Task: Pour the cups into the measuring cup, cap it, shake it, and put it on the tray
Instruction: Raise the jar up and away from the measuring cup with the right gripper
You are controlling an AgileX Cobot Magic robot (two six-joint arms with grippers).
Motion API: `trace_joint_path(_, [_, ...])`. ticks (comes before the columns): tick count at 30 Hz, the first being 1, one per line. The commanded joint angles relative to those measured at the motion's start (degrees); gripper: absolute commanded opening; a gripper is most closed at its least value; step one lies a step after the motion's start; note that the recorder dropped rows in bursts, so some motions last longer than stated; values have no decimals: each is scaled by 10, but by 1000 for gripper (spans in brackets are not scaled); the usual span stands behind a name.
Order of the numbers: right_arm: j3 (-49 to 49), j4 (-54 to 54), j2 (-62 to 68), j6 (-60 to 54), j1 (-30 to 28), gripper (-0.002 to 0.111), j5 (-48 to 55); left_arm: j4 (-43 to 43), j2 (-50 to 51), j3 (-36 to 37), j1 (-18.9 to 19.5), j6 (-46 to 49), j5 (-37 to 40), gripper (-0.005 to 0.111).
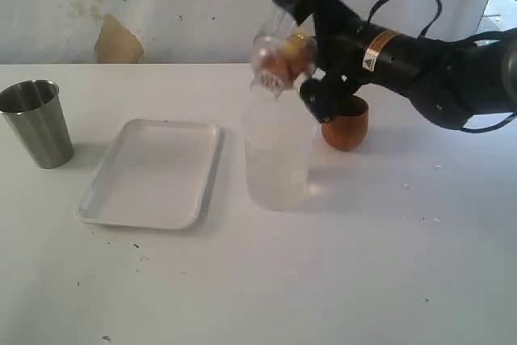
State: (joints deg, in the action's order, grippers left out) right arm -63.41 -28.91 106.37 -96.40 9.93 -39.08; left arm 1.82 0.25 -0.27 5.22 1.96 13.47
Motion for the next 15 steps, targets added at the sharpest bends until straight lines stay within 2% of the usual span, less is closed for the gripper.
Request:
trace_joint_path(1, [-5,343,-6,125,-3,0,-35,-5,-3,3,-2,-1,-1,0])
trace_joint_path(4, [-5,494,-6,250,-3,0,-29,-5,-3,3,-2,-1,-1,0])
trace_joint_path(7, [-5,582,-6,327,-3,0,-12,-5,-3,3,-2,-1,-1,0])
trace_joint_path(10, [-5,587,-6,388,-1,0,-4,-5,-3,3,-2,-1,-1,0])
trace_joint_path(15, [-5,590,-7,398,3,0,39,-5,-3,3,-2,-1,-1,0])
